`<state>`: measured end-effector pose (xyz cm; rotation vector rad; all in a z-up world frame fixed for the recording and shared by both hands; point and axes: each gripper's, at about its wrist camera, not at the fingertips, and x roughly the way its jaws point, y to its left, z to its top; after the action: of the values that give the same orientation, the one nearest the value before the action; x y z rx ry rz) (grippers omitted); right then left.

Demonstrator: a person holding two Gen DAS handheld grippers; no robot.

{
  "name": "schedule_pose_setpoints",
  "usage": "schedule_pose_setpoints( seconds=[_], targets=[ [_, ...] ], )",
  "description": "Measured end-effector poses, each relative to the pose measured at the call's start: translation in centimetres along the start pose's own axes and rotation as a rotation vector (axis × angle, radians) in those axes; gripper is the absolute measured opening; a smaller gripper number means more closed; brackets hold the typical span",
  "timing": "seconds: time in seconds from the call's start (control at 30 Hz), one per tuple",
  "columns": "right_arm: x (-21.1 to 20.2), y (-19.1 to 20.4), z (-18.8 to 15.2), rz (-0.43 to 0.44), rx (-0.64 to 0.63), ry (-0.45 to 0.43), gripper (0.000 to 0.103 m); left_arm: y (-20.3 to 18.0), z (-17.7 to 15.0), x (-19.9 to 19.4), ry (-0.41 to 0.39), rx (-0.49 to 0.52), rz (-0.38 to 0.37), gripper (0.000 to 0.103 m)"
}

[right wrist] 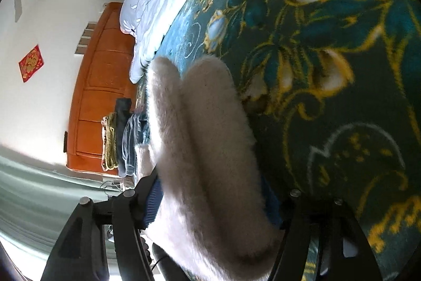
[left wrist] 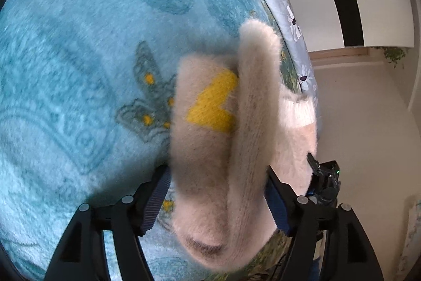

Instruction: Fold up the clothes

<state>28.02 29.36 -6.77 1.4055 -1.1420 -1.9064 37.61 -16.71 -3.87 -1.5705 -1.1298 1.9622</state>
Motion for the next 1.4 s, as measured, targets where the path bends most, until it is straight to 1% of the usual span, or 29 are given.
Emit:
schedule_pose_setpoints(
  seconds=[0.07,0.17,0.27,0.33,0.57,0.6,0.63,0.67,0.7,0.77,0.83,0.87,0.9,1.03,1.07,1.17,1.27,1.33,1.4],
  targets=[
    [0.8,0.4,0.3,-0.002,-0.010,0.007,0.068,-0.6,0.3,0.5,0.011,0.022,0.021,0.079],
    [2.0,1.0,0.5,-0.012,-0.035,0.026,0.069,-0.9,0.3,0.5,0.008,0.036,0.026,0.079],
    [2.5,2.0,0.3,-0.043,-0.076,0.048,0.069,-1.7,0.0,0.0,-0.033,0.078,0.000,0.079],
    [2.4,2.3,0.0,-0.027,-0.087,0.068,0.069,-2.0,0.3,0.5,-0.034,0.086,0.022,0.079],
    [2.4,1.8,-0.3,-0.023,-0.062,0.068,0.069,-2.1,0.2,0.4,-0.059,0.099,0.036,0.078],
    [2.5,1.8,-0.4,-0.026,-0.063,0.067,0.069,-2.1,0.2,0.3,-0.063,0.100,0.037,0.077],
    [2.4,1.9,-0.4,-0.023,-0.057,0.065,0.069,-2.2,0.2,0.3,-0.067,0.102,0.039,0.067],
    [2.4,1.9,-0.4,-0.021,-0.052,0.063,0.069,-2.2,0.2,0.3,-0.071,0.104,0.041,0.060],
    [2.2,2.0,-0.5,-0.014,-0.047,0.059,0.068,-2.2,0.2,0.3,-0.075,0.106,0.042,0.058],
    [1.9,2.6,-0.4,-0.003,-0.049,0.048,0.066,-2.5,0.0,-0.3,-0.093,0.113,0.048,0.048],
    [1.6,3.6,-0.2,0.006,-0.055,0.035,0.060,-3.0,0.0,-1.1,-0.114,0.122,0.054,0.044],
    [1.4,4.1,0.0,0.010,-0.059,0.030,0.054,-3.3,0.0,-1.5,-0.127,0.130,0.056,0.042],
    [1.5,4.9,0.1,0.005,-0.073,0.036,0.051,-3.7,0.1,-2.2,-0.144,0.142,0.053,0.042],
    [2.2,8.8,0.8,0.003,-0.150,0.070,0.048,-5.2,0.6,-5.7,-0.223,0.185,0.035,0.041],
    [2.5,9.7,1.0,0.016,-0.162,0.078,0.048,-5.4,0.8,-6.9,-0.246,0.189,0.028,0.041],
    [4.2,13.3,2.0,0.066,-0.208,0.102,0.048,-4.3,1.7,-11.2,-0.338,0.168,0.017,0.041],
    [7.5,17.7,3.1,0.121,-0.260,0.136,0.048,-3.1,2.6,-15.6,-0.432,0.143,0.008,0.041],
    [9.8,20.7,3.2,0.147,-0.308,0.166,0.048,-2.3,3.2,-18.5,-0.494,0.126,0.002,0.041],
    [12.2,23.3,3.1,0.171,-0.353,0.201,0.048,-1.3,3.7,-21.0,-0.547,0.106,0.011,0.041]
  ],
)
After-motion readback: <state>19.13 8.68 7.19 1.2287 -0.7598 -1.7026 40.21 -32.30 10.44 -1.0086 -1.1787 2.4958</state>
